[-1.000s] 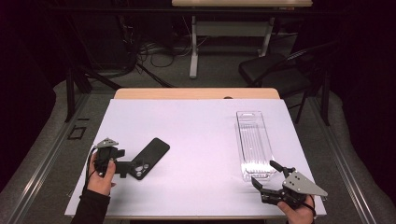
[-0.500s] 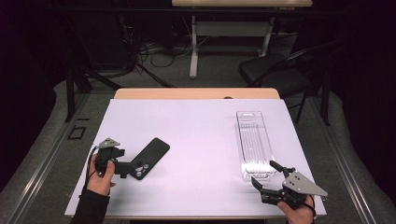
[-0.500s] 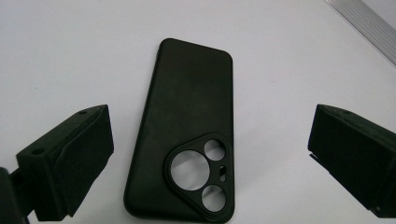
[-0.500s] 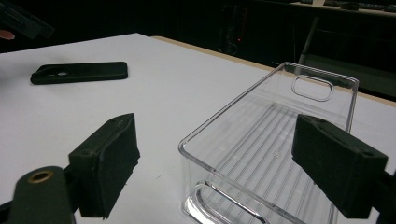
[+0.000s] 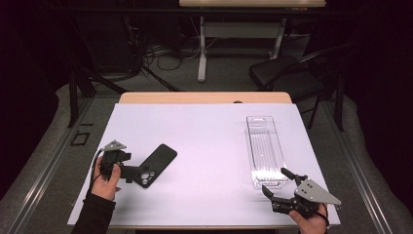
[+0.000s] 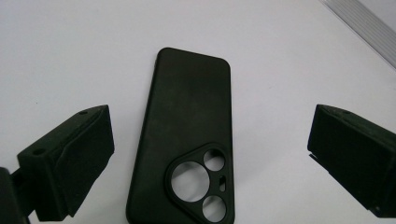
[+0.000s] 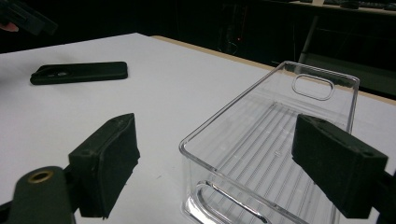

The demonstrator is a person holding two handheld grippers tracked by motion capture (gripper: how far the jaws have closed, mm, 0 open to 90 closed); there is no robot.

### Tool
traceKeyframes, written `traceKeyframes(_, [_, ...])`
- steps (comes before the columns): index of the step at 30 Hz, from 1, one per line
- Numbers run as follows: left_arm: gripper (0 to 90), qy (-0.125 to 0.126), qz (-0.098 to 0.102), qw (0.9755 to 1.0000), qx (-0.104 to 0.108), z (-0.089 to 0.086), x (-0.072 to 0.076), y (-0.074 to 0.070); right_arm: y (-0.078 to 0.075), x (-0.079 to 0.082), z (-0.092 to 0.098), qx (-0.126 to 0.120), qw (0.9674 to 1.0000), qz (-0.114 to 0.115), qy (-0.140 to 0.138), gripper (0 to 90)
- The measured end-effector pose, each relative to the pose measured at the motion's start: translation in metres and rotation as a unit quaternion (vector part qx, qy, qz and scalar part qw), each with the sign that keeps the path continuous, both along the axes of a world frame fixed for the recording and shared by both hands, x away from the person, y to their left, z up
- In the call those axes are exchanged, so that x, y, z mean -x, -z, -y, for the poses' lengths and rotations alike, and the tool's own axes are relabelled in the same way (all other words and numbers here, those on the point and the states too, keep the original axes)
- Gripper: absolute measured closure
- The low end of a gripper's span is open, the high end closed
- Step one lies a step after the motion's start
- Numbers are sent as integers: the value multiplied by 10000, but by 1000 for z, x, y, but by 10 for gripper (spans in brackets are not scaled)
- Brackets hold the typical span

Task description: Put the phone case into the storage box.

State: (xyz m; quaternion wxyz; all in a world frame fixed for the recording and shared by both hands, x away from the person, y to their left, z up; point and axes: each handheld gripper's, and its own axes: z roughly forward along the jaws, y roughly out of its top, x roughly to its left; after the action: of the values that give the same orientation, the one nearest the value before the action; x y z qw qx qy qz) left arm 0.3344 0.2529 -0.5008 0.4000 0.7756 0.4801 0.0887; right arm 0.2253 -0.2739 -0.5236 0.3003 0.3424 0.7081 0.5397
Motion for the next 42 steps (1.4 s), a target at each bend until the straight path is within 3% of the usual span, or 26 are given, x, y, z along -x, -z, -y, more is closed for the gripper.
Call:
traceKeyframes(5, [45, 35, -71, 9996, -258, 4, -7, -3, 0, 0, 0, 9, 10000, -42, -7, 139])
traceKeyframes(22, [28, 69, -509, 9983, -286, 5, -25, -6, 0, 0, 0, 11, 10000, -56, -11, 139])
traceKeyframes(26, [5, 281, -559, 9973, -383, 7, -27, -7, 1, 0, 0, 17, 10000, -56, -14, 139])
traceKeyframes(30, [5, 221, -593, 9971, -427, 9, -30, -8, 1, 0, 0, 20, 10000, -59, -11, 139])
traceKeyframes(35, [5, 185, -721, 9968, -290, 12, -34, -7, 1, 0, 0, 21, 10000, -63, -13, 139])
traceKeyframes(42, [5, 197, -700, 9966, -381, 15, -38, -7, 1, 0, 0, 20, 10000, -70, -14, 139])
